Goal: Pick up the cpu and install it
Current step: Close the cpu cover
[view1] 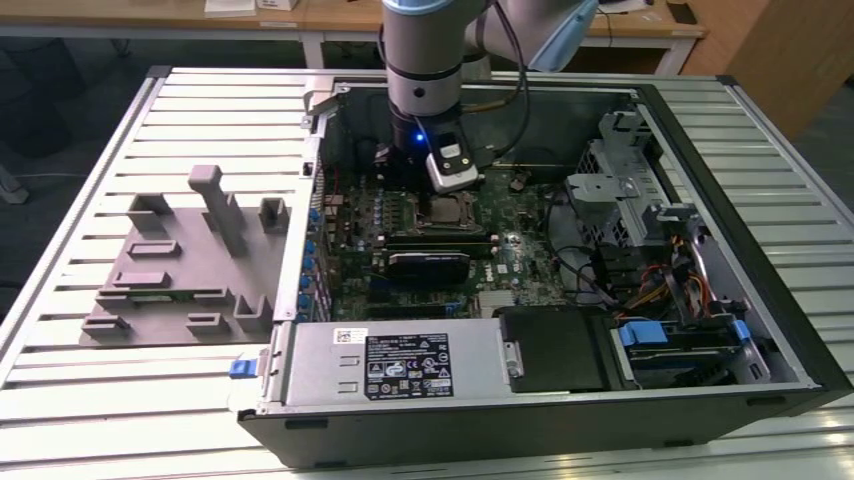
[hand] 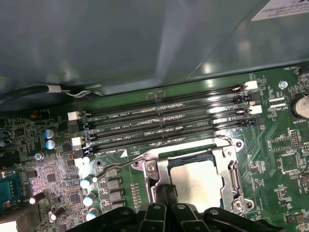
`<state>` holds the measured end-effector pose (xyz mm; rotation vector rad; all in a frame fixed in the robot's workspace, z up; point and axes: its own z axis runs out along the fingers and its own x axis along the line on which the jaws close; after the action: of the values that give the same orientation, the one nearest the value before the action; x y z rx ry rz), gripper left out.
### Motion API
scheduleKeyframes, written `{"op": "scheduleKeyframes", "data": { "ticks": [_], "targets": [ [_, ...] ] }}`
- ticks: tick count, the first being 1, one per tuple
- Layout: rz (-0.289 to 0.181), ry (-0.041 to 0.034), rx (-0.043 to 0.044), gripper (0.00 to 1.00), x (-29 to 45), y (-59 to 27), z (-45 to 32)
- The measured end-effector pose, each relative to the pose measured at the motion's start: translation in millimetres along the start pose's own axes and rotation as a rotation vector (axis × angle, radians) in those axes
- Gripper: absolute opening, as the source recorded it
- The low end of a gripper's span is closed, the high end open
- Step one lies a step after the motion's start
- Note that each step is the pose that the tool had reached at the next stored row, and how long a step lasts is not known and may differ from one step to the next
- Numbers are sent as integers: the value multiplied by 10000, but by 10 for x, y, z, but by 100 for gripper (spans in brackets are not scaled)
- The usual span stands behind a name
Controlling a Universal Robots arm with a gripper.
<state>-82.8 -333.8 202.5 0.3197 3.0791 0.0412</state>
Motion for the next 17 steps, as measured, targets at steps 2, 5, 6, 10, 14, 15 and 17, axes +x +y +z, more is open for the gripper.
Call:
{"op": "scheduleKeyframes", "data": {
  "ticks": [2,5,6,10,14,15,17],
  "targets": [
    [-1,0,0,11,18,-4,11],
    [0,0,-2,11,21,-4,20],
    [-1,0,0,11,22,-5,21],
    [-1,1,1,11,23,-6,31],
    [0,0,-1,11,24,-5,35],
    [-1,-1,-3,11,23,-5,38],
    [0,1,0,11,24,-6,42]
  ]
}}
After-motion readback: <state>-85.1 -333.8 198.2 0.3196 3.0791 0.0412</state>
